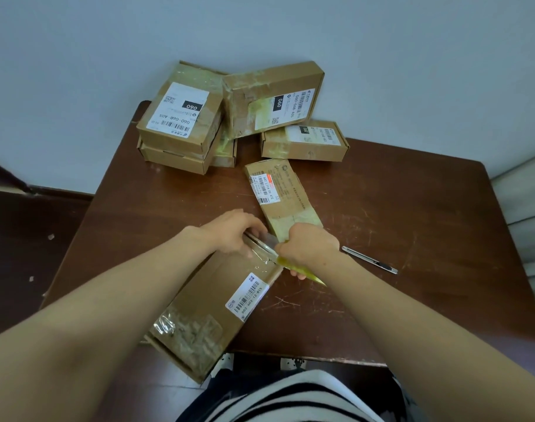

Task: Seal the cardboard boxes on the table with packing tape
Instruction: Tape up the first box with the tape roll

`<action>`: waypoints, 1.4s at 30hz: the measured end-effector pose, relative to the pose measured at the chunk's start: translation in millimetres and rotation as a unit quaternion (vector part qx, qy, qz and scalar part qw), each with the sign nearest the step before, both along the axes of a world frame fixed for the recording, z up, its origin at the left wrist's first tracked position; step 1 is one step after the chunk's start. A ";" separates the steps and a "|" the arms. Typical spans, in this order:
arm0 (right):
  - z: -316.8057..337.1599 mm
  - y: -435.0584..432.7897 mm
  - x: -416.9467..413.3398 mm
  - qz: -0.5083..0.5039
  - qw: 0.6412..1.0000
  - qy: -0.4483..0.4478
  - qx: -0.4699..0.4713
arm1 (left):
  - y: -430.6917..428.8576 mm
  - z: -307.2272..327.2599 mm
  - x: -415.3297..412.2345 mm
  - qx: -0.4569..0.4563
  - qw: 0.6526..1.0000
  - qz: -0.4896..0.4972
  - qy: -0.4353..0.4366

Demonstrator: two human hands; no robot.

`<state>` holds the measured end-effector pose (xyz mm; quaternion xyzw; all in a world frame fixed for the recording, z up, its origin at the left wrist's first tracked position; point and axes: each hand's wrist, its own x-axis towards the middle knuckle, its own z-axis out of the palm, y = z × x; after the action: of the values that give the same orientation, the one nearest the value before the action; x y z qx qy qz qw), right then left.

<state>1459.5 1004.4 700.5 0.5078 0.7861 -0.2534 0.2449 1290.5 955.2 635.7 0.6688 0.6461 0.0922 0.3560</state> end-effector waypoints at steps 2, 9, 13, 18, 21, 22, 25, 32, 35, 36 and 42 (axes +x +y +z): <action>-0.1 1.0 1.0 -0.010 1.000 0.006 -0.004 | -2.9 -2.7 -0.7 -0.009 0.996 0.044 -0.076; 3.4 1.4 11.7 -0.045 0.997 0.045 -0.054 | -7.6 -6.8 2.2 0.031 0.994 0.049 -0.095; 4.0 1.1 24.3 -0.047 0.996 0.076 0.003 | -6.4 -7.1 2.9 0.047 0.996 0.028 -0.069; 0.0 -2.0 23.8 -0.035 0.994 0.098 0.033 | 7.4 -3.4 4.2 0.039 0.998 -0.046 0.011; -1.9 -2.0 25.4 -0.033 0.995 0.083 0.033 | 9.7 -3.5 6.0 0.050 0.996 -0.071 0.001; -3.8 -1.9 27.1 -0.035 0.995 0.082 0.033 | 8.8 -5.4 7.0 0.060 0.995 -0.075 -0.008; -5.6 -2.9 30.8 -0.049 0.994 0.087 0.034 | 4.0 -9.5 10.7 0.097 0.993 -0.058 -0.035; -2.0 -5.3 17.4 -0.038 0.999 0.024 0.030 | -2.8 -7.1 14.5 0.142 0.988 -0.067 -0.014; 2.1 -1.5 30.6 0.017 0.995 -0.088 0.049 | -4.2 -7.4 4.5 0.161 0.984 -0.071 0.013; 2.7 0.9 44.1 0.030 0.989 -0.138 0.046 | -3.5 -7.4 -2.5 0.160 0.985 -0.064 0.025; 4.6 8.7 95.0 -0.103 0.990 -0.080 -0.053 | 0.2 -4.7 -18.0 0.141 0.987 -0.064 0.031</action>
<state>1554.5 1013.1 705.1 0.5913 0.6928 -0.2772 0.3059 1272.5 955.4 631.0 0.7547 0.5934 0.1385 0.2433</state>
